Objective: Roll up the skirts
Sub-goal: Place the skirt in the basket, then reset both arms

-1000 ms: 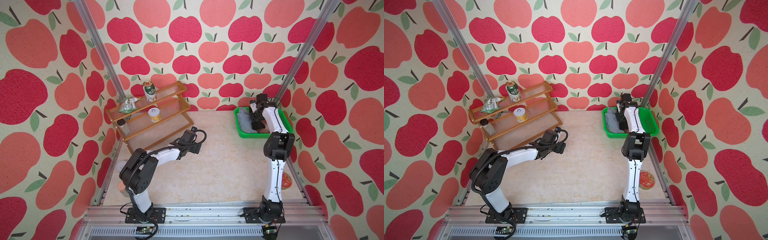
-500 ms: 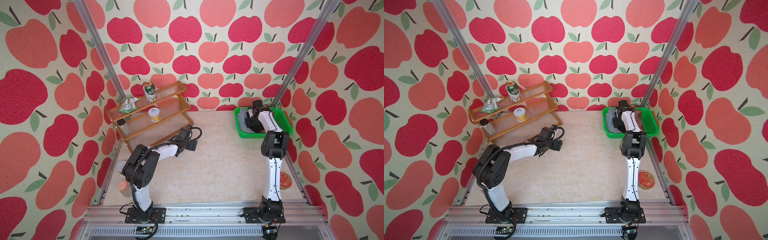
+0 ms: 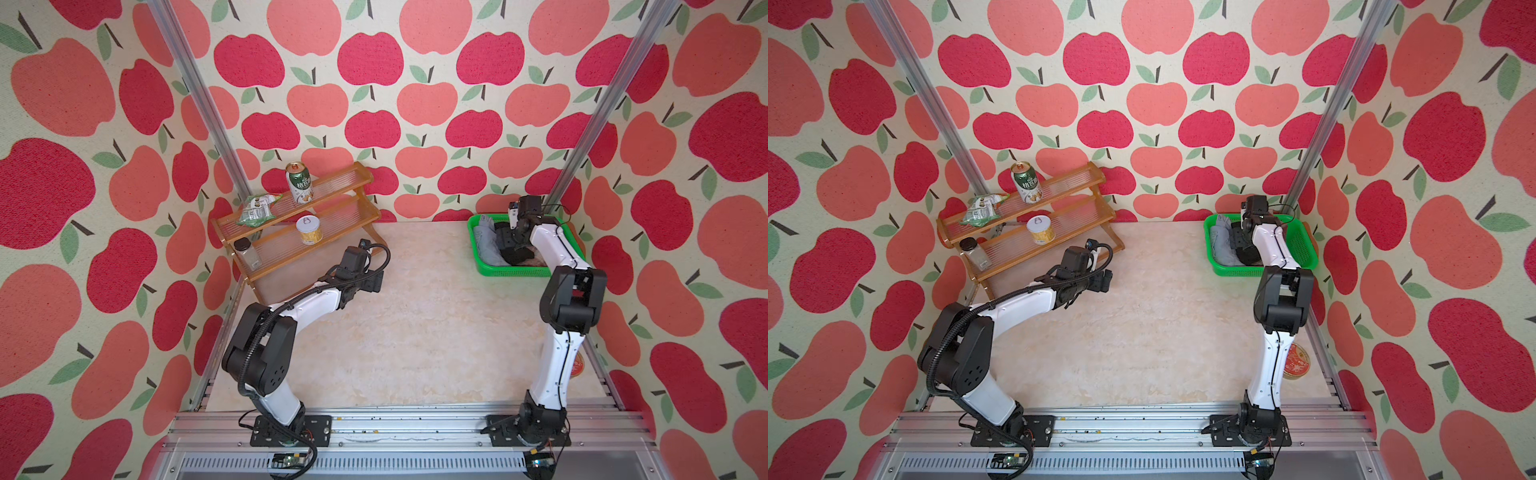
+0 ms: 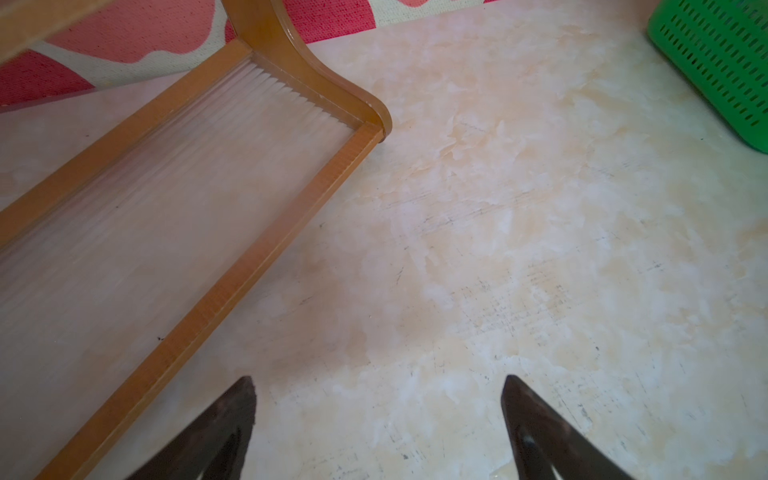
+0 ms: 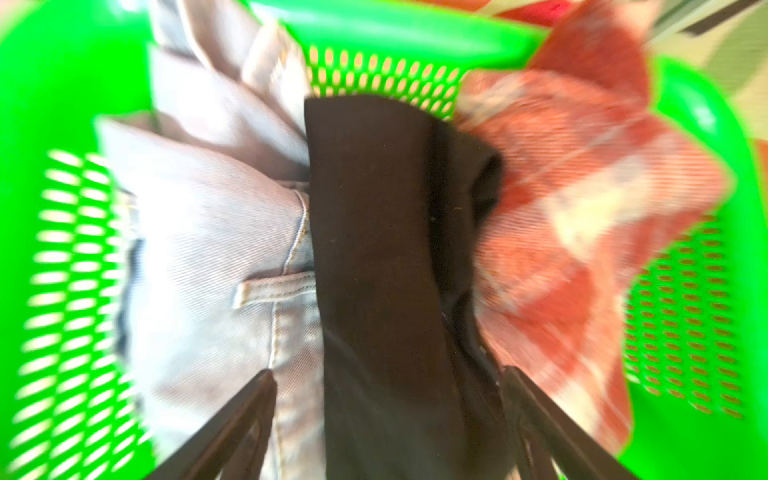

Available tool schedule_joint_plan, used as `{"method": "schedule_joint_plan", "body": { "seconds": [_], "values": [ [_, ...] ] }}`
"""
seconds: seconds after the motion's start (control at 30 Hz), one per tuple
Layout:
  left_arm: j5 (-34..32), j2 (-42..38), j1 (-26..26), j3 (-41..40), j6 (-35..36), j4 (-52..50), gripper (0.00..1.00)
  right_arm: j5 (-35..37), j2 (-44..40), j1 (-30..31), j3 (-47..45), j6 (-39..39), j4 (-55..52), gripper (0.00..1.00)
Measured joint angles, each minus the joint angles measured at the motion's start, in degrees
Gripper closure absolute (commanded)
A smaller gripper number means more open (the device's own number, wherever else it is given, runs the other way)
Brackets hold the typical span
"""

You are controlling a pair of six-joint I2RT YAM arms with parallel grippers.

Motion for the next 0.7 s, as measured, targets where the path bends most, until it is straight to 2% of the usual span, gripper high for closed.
{"method": "schedule_joint_plan", "body": {
  "seconds": [0.1, 0.23, 0.37, 0.5, 0.7],
  "values": [
    [0.2, -0.26, 2.12, 0.0, -0.04, -2.05, 0.0, 0.42, -6.56, 0.0, -6.1, 2.19, 2.67, 0.05],
    [0.76, -2.19, 6.75, 0.0, -0.46, -4.55, 0.0, 0.15, -16.68, 0.2, -18.1, 5.07, 7.15, 0.01],
    [0.42, -5.38, 10.67, 0.02, -0.57, -6.91, 0.0, 0.2, -28.55, 2.1, -35.95, 6.99, 14.6, 0.01],
    [-2.58, -8.46, 11.96, -0.7, -0.55, -7.02, 0.01, 0.22, -39.91, 6.71, -55.47, 8.09, 24.72, 0.01],
    [-6.14, -15.28, 13.79, -10.56, 0.11, -0.66, 0.01, 1.81, -51.25, 10.97, -77.09, 7.72, 41.46, 0.01]
  ]
}}
